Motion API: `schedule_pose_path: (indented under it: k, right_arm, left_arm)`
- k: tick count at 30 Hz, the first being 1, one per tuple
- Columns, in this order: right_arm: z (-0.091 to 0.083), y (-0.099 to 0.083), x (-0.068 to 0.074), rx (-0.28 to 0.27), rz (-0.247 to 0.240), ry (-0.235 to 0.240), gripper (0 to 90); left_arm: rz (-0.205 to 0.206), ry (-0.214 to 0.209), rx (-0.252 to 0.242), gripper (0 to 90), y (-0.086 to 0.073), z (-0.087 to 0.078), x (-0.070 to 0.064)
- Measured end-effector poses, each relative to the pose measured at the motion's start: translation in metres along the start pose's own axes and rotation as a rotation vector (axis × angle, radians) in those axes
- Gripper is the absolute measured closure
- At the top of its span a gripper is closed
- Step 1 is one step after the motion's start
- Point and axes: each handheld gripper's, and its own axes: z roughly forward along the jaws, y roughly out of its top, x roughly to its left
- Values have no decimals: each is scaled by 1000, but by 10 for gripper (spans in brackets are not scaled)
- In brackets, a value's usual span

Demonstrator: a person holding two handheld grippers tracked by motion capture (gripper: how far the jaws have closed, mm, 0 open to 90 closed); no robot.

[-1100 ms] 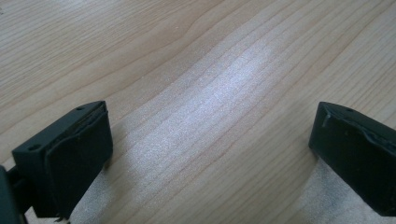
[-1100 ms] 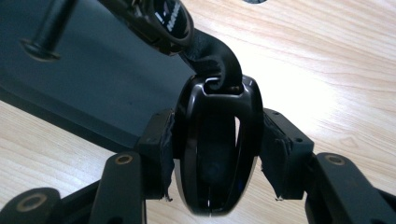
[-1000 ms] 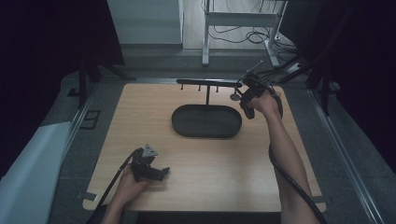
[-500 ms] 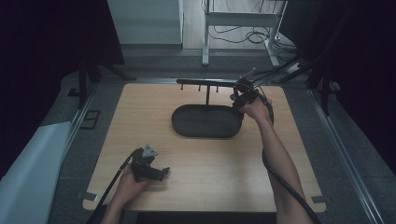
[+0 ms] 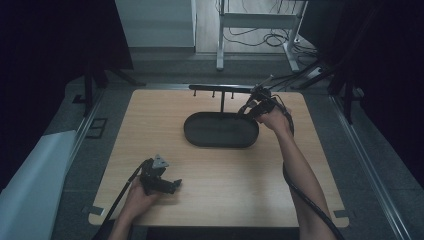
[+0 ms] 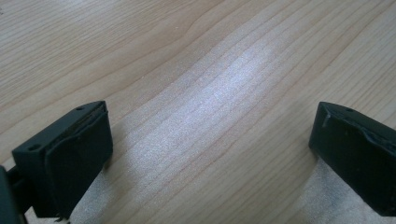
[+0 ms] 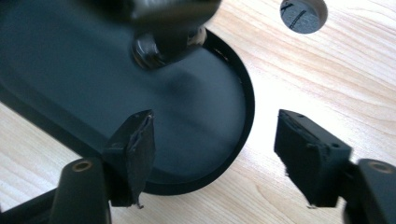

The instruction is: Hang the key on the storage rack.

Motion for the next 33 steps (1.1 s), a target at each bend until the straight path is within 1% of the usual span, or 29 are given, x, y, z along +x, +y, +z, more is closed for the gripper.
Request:
schedule_pose_path:
  k: [2, 7, 9, 11, 12, 13, 14, 16, 21, 25, 27, 33]
  right_arm:
    - [0, -2, 2, 4, -18, 5, 245]
    - [-4, -9, 3, -5, -34, 11, 166]
    - [-7, -12, 3, -16, -40, 16, 153]
    - [-9, -13, 2, -21, -40, 20, 147]
    - [-10, -15, 2, -24, -47, 25, 141]
    - [-12, -17, 2, -25, -52, 18, 137]
    - [-15, -20, 3, -39, -69, 21, 133]
    - [-16, -21, 3, -43, -71, 22, 131]
    - [-24, -29, 6, -51, -103, 23, 116]
    - [-30, -35, 7, -63, -113, 26, 109]
    - [-34, -40, 7, -68, -127, 27, 104]
    - [-41, -49, 7, -79, -129, 28, 103]
  left_arm:
    - [0, 0, 0, 0, 0, 0, 0]
    - [1, 0, 1, 0, 0, 0, 0]
    - [4, 1, 4, 0, 0, 0, 0]
    - [2, 0, 2, 0, 0, 0, 0]
    - [-1, 0, -1, 0, 0, 0, 0]
    - [-1, 0, -1, 0, 0, 0, 0]
    - [1, 0, 1, 0, 0, 0, 0]
    - [1, 0, 2, 0, 0, 0, 0]
    - [1, 0, 2, 0, 0, 0, 0]
    - [1, 0, 2, 0, 0, 0, 0]
    - [0, 0, 1, 0, 0, 0, 0]
    - [1, 0, 2, 0, 0, 0, 0]
